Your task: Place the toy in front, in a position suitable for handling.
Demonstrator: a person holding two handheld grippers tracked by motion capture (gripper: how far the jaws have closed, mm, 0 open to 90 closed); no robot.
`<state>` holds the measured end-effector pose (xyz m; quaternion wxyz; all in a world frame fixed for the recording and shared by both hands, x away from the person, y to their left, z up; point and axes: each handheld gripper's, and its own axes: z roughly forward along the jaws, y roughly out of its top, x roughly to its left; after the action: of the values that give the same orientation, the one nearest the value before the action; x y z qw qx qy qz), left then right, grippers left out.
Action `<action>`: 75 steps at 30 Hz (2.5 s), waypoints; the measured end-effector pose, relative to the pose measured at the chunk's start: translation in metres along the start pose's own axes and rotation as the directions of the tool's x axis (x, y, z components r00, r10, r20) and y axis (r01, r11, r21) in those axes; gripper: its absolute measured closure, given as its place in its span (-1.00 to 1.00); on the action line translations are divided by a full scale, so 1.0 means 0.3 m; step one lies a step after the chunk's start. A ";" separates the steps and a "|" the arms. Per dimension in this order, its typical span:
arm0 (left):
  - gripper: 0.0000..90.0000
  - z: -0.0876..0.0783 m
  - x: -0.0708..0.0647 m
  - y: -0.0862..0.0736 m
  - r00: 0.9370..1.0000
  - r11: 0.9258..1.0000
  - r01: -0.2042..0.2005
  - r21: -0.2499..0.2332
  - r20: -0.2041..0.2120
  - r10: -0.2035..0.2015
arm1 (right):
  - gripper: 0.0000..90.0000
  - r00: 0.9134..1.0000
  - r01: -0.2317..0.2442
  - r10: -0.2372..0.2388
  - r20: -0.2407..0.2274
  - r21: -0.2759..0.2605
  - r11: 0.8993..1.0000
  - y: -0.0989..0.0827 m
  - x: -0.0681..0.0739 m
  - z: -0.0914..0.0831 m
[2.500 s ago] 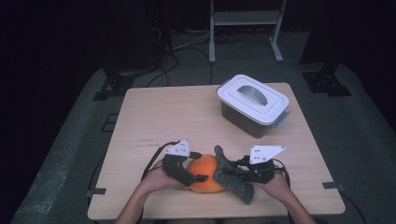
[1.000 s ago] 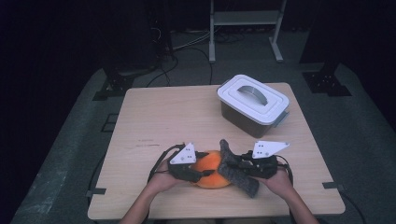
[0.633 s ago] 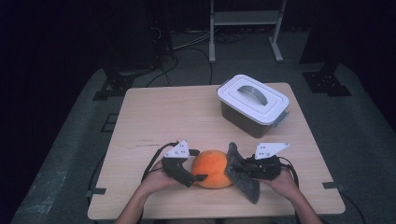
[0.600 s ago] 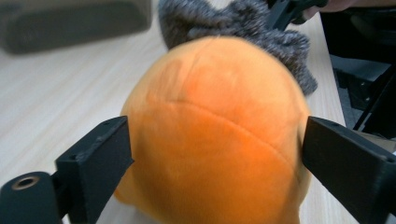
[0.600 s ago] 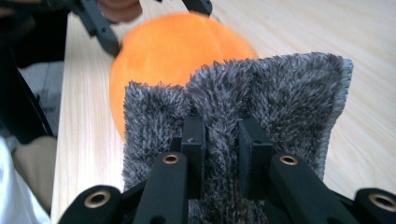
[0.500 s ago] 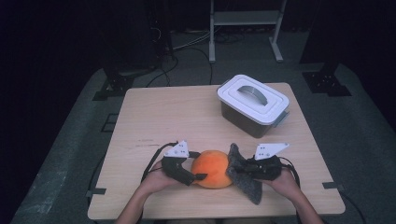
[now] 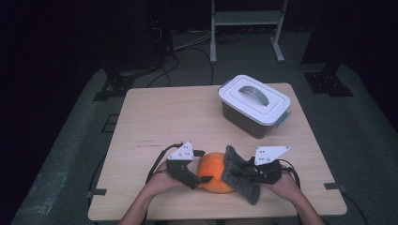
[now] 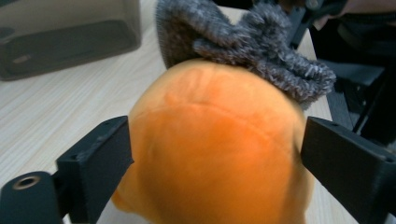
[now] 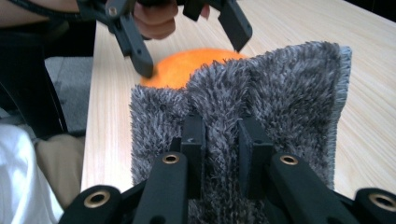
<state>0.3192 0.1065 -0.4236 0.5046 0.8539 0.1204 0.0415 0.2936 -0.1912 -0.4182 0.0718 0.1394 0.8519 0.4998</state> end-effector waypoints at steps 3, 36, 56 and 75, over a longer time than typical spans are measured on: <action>-0.83 0.016 0.001 -0.007 1.000 1.000 0.022 0.016 0.017 -0.022 | 0.64 1.000 -0.016 0.016 0.001 0.016 1.000 -0.016 -0.013 -0.015; -0.59 0.040 -0.042 0.030 0.998 0.999 -0.034 0.035 0.050 0.033 | 0.65 0.998 0.035 -0.035 0.059 0.009 0.999 0.040 0.010 -0.055; -0.64 0.061 -0.055 0.040 0.999 1.000 -0.013 0.008 0.036 0.013 | 0.65 0.999 0.030 -0.029 0.038 -0.016 0.999 0.053 0.007 -0.108; -0.64 0.078 -0.080 0.041 0.998 0.999 -0.050 0.007 0.032 0.049 | 0.63 0.996 0.066 -0.068 0.056 0.036 0.997 0.086 0.033 -0.066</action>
<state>0.3025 0.0749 -0.4232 0.5018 0.8592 0.0913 0.0397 0.2832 -0.1925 -0.3858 0.1106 0.1263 0.8620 0.4784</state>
